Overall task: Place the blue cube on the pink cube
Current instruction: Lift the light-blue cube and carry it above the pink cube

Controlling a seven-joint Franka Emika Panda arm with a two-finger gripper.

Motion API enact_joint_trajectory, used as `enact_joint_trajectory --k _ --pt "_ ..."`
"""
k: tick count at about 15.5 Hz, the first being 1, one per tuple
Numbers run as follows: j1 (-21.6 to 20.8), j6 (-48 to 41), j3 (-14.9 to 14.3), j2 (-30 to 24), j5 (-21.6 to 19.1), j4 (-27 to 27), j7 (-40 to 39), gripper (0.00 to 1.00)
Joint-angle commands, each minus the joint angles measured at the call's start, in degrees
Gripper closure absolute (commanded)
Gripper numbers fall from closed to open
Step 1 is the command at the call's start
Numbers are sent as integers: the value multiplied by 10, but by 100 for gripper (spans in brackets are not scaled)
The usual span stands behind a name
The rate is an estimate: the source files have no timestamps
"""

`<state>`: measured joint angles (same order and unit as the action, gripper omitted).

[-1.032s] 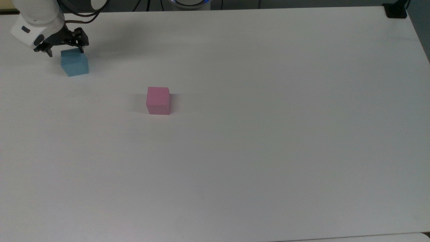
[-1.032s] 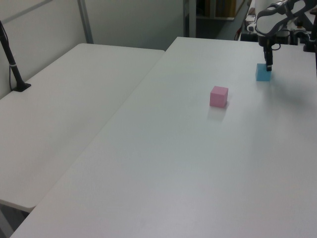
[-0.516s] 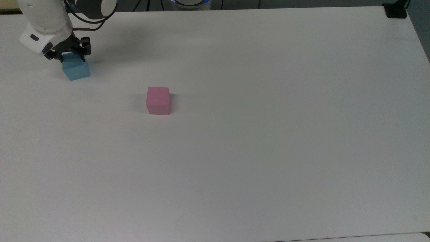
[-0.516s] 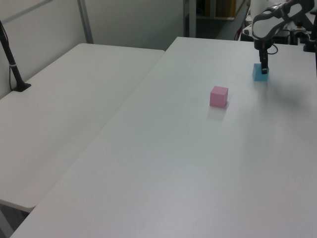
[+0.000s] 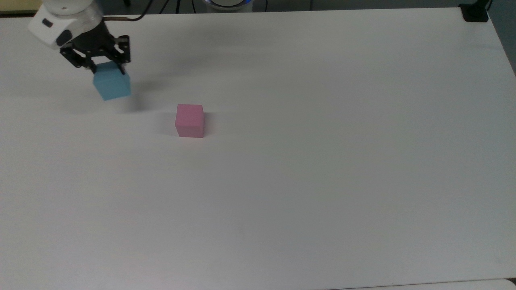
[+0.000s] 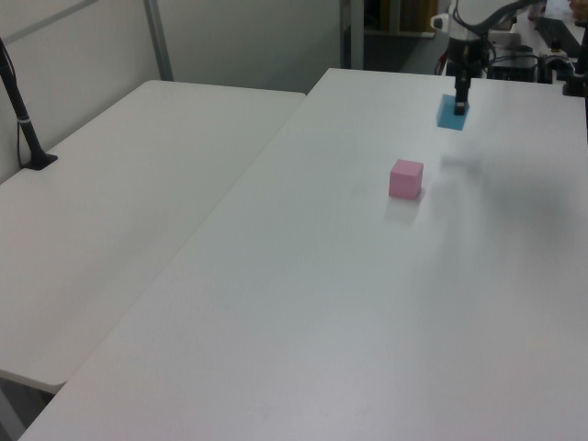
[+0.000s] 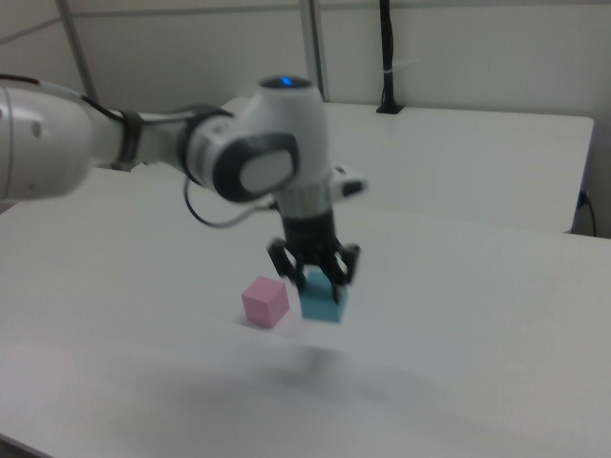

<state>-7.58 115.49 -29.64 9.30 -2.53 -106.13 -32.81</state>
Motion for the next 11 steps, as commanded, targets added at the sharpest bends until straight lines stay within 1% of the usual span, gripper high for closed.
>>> enact_joint_trajectory --k 1,3,5,7,11 --pt "-70 -36 11 -3 -7 25 103 67" --pt "-88 -45 30 -1 -7 32 153 67" --pt "-118 -39 34 12 -3 33 197 67" --pt "-136 -38 34 27 -1 32 215 66" --pt "-133 -38 34 33 0 32 214 66"
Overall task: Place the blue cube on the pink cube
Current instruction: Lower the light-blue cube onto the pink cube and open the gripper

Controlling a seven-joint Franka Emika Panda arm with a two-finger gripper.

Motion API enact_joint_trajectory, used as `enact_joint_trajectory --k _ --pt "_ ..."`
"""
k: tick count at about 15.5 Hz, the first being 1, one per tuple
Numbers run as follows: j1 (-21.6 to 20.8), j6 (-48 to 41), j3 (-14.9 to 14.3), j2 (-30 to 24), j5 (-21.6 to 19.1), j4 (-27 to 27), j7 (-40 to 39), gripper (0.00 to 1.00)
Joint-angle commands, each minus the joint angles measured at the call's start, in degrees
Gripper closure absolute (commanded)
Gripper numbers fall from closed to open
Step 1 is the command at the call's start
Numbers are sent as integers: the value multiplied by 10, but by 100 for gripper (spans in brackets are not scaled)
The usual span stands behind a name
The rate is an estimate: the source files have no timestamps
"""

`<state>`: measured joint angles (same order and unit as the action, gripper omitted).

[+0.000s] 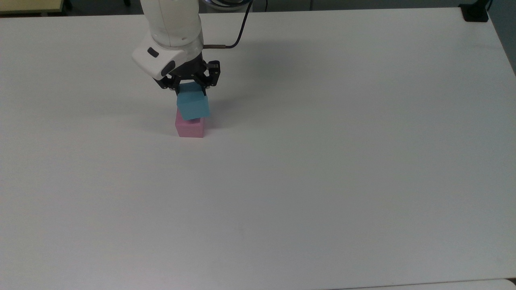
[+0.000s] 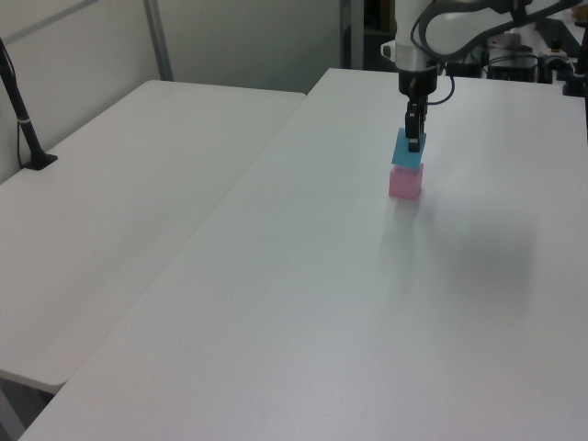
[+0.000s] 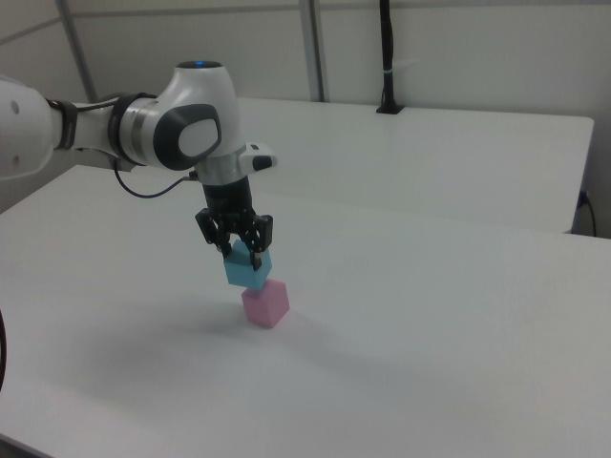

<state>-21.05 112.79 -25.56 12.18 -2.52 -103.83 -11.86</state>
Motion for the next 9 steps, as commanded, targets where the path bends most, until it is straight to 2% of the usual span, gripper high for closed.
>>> enact_joint_trajectory --k 1,6,7,9 --pt "4 -11 -6 4 0 9 3 66" --pt "3 -11 -6 11 12 6 4 65" --pt "3 -11 -6 14 12 7 6 63" --pt "6 -11 -6 16 11 7 7 51"
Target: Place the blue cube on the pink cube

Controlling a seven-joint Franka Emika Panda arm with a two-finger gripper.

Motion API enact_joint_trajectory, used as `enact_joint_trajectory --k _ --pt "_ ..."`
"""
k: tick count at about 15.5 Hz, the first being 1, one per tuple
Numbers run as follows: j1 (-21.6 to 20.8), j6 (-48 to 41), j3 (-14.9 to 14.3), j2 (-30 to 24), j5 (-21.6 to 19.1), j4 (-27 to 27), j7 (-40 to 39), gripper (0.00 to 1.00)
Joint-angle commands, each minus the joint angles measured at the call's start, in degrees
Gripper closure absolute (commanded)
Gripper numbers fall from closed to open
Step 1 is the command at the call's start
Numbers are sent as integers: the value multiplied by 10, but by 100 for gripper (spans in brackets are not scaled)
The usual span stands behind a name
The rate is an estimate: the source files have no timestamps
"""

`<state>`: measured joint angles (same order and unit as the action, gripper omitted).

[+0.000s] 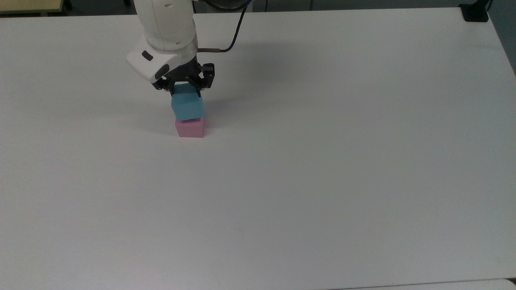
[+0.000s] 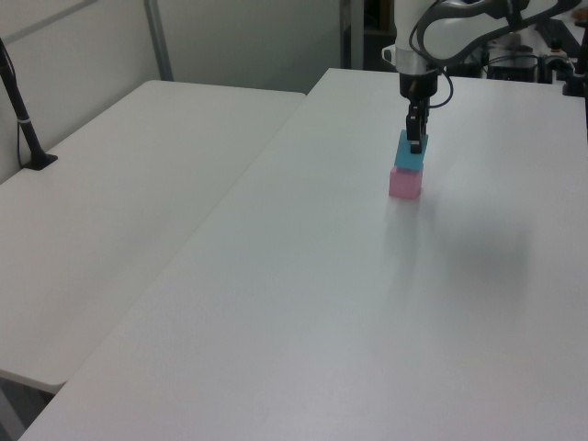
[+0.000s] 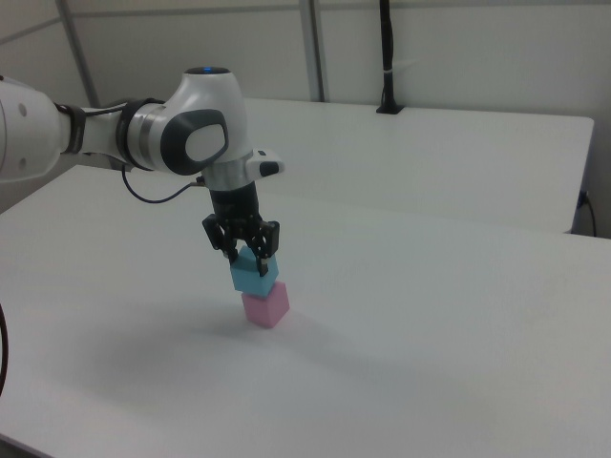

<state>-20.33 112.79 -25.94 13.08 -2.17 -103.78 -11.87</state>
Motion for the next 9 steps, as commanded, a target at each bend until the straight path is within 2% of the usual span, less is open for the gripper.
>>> enact_joint_trajectory --k 1,2,3,4,9 --pt "2 -11 -3 7 8 7 8 46" --pt "6 -10 -3 7 7 8 8 37" --pt "9 -10 -3 7 6 8 9 14" --pt "10 -11 -3 7 6 8 10 0" --pt "7 -16 -3 3 6 9 29 0"
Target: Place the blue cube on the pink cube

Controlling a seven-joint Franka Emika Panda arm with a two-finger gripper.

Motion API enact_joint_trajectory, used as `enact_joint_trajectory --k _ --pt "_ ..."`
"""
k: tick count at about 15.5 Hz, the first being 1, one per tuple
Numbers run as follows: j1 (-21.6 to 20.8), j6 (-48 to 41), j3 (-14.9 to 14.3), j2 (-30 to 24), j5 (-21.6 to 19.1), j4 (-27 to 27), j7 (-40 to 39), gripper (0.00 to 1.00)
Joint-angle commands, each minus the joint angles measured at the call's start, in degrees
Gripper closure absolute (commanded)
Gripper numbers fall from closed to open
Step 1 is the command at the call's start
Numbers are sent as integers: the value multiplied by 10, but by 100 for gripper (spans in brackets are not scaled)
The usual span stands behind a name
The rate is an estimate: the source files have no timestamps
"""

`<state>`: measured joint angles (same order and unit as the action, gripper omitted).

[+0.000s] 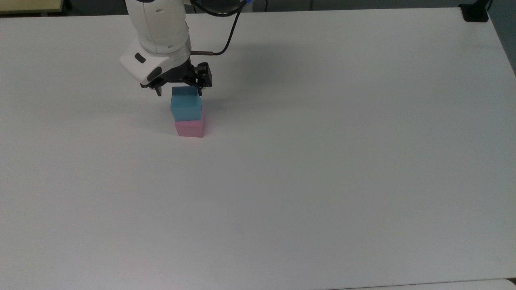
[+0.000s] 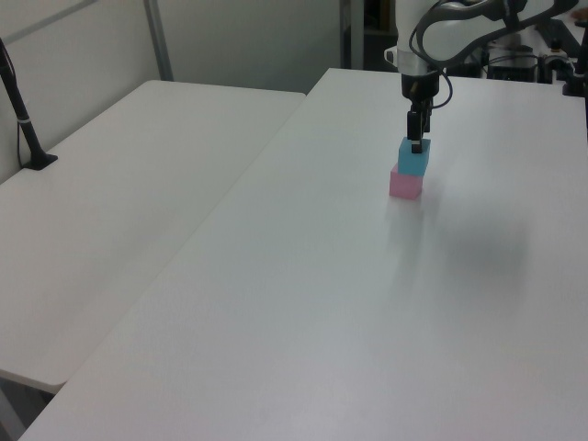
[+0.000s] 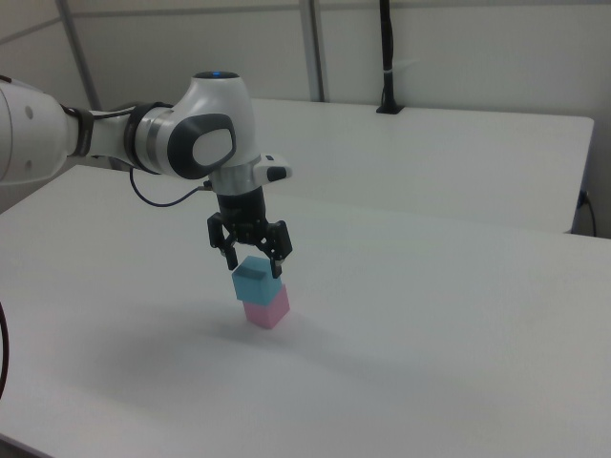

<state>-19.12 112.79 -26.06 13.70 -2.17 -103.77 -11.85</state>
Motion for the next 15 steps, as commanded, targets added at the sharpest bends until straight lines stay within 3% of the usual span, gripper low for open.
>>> enact_joint_trajectory --k 1,4,7,9,10,11,15 --pt "-8 -17 -2 -7 7 9 52 0" --pt "-12 -42 27 -53 9 22 108 0" --pt "-1 -135 69 -96 9 57 108 0" --pt "39 -186 118 -110 9 76 107 0" --pt "72 -211 162 -117 9 92 110 0" --pt "86 -221 176 -118 12 97 110 0" --pt "102 -217 177 -115 23 111 109 0"
